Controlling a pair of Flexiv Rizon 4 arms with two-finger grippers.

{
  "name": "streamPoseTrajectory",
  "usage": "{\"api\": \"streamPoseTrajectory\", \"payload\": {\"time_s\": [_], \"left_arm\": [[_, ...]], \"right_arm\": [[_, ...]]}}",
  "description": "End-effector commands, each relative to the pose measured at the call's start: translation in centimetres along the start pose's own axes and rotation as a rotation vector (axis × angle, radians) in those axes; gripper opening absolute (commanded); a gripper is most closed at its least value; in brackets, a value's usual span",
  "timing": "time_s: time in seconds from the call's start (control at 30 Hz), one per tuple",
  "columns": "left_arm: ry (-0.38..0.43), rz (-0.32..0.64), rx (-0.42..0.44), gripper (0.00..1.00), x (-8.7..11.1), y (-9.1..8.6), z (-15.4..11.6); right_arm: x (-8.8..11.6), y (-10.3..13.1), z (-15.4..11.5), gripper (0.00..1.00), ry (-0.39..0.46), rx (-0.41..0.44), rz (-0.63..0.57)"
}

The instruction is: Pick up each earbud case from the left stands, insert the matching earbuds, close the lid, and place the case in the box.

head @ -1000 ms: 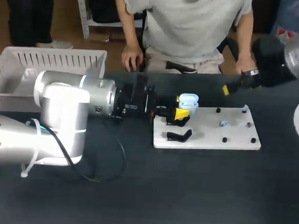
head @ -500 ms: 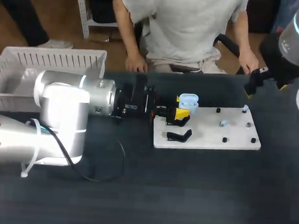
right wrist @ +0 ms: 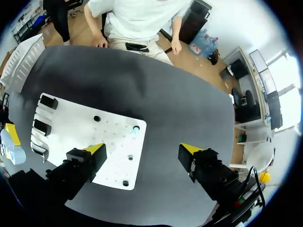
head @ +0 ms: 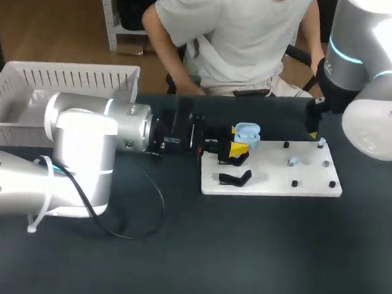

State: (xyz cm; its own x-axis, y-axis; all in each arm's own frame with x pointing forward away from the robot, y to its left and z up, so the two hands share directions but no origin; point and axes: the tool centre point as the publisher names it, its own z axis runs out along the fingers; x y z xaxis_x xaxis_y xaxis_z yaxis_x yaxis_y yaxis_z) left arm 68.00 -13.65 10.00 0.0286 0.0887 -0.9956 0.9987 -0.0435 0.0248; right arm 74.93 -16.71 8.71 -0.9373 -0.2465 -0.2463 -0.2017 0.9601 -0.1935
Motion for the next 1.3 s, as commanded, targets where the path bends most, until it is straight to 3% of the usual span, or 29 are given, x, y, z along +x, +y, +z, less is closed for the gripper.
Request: {"api": "streamPoseTrajectory", "payload": {"time_s": [0.03, 0.17, 0.23, 0.4, 0.6, 0.8, 1.3], "left_arm": [[-0.004, 0.004, -0.006, 0.0, 0.1, -0.1, 0.0], [-0.004, 0.004, -0.006, 0.0, 0.1, -0.1, 0.0], [-0.004, 0.004, -0.006, 0.0, 0.1, -0.1, 0.0], [-0.004, 0.004, -0.006, 0.0, 0.1, -0.1, 0.0], [-0.004, 0.004, -0.006, 0.0, 0.1, -0.1, 0.0], [-0.004, 0.004, -0.006, 0.0, 0.1, -0.1, 0.0], [-0.004, 0.004, -0.006, 0.0, 0.1, -0.1, 0.0]], "right_arm": [[-0.9, 0.5, 1.1, 0.95, 0.056, 0.005, 0.008], [-0.8, 0.7, 1.9, 0.74, 0.083, 0.005, 0.016], [-0.7, 0.8, 2.1, 0.58, 0.087, 0.011, 0.021], [-0.5, 1.0, 2.9, 0.5, 0.117, 0.008, 0.032], [-0.2, 1.3, 3.5, 0.48, 0.147, -0.012, 0.056], [-0.2, 1.2, 4.2, 0.53, 0.175, -0.011, 0.067], [-0.4, 1.1, 5.4, 0.45, 0.157, -0.023, 0.072]]}}
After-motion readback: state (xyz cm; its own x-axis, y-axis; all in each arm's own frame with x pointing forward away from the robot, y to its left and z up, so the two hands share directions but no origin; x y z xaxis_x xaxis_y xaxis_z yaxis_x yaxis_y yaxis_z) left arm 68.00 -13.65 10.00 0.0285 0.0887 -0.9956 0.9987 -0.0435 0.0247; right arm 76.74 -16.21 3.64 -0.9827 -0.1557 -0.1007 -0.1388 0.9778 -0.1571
